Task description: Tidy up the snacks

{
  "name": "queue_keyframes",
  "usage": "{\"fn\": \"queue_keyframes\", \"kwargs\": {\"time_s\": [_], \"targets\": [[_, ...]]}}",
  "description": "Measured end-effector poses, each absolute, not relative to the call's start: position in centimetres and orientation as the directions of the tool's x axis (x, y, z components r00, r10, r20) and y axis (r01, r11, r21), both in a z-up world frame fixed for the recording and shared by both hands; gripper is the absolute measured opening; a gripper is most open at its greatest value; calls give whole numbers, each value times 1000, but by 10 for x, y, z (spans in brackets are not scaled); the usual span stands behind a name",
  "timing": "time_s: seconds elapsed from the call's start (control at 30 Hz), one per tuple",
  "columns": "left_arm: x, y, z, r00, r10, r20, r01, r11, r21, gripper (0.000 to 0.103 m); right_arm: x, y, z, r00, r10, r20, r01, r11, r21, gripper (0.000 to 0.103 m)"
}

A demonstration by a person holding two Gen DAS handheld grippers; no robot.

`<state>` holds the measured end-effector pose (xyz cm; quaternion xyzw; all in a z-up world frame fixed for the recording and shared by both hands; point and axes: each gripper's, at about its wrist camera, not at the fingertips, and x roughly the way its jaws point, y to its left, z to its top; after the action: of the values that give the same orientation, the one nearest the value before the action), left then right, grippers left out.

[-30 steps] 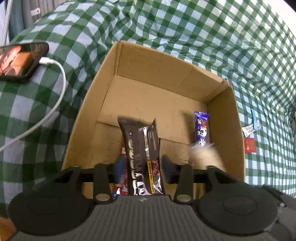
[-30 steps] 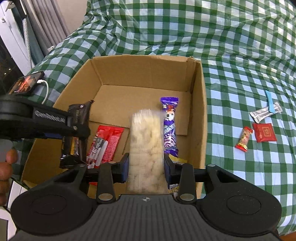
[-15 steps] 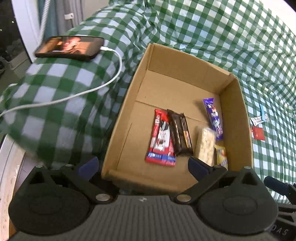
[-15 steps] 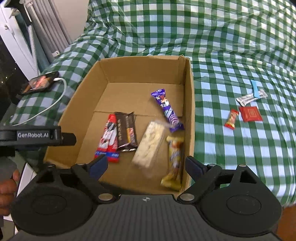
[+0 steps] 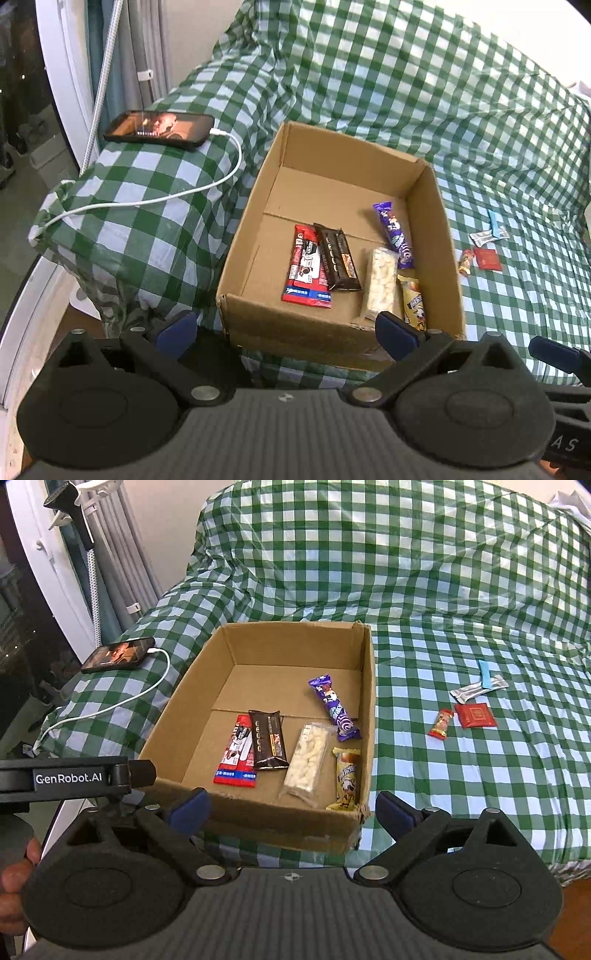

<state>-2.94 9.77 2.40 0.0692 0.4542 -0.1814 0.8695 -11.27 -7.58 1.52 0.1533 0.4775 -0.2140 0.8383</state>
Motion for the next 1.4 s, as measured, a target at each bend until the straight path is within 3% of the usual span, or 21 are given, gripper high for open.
{"fn": "queue_keyframes", "kwargs": {"time_s": [0.6,1.4], "targets": [[-66,105,47,569,-265,-778,393,919,-25,103,-145,-52,49,524,-245,-816,504,861,65,98],[-34,66,26,513,-204,-834,402,915,24,103,-136,-88,23,495,-195,-847,533,838,118,99]]}}
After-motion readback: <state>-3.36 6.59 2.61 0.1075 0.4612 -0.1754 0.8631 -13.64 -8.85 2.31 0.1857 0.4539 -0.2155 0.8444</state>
